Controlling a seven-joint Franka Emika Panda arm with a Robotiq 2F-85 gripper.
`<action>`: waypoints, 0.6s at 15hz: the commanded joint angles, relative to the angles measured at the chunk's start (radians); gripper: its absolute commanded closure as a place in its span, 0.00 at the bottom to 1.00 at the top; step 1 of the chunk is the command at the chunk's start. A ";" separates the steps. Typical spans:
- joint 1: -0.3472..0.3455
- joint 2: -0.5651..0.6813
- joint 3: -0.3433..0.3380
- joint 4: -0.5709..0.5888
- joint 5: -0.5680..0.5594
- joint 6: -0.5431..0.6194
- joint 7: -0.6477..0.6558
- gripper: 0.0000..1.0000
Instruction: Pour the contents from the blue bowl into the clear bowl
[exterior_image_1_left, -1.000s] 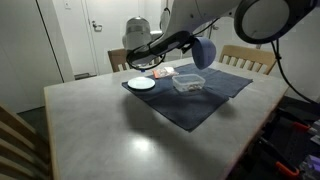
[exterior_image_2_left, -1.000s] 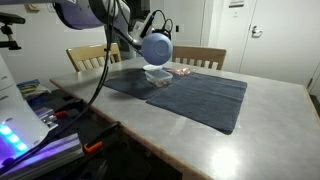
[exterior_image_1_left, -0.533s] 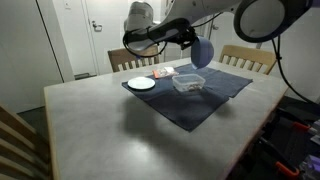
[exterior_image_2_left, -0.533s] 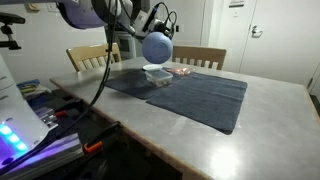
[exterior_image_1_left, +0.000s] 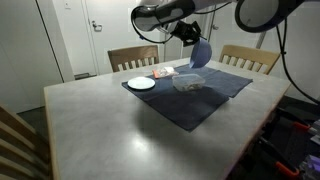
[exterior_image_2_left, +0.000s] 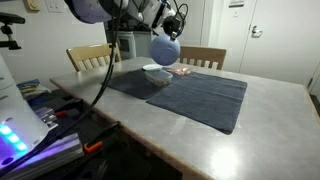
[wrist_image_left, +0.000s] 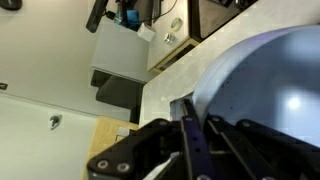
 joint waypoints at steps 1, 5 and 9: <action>-0.065 -0.043 -0.031 0.000 0.132 0.070 0.098 0.99; -0.131 -0.073 -0.054 0.000 0.278 0.146 0.230 0.99; -0.193 -0.097 -0.042 0.000 0.414 0.253 0.378 0.99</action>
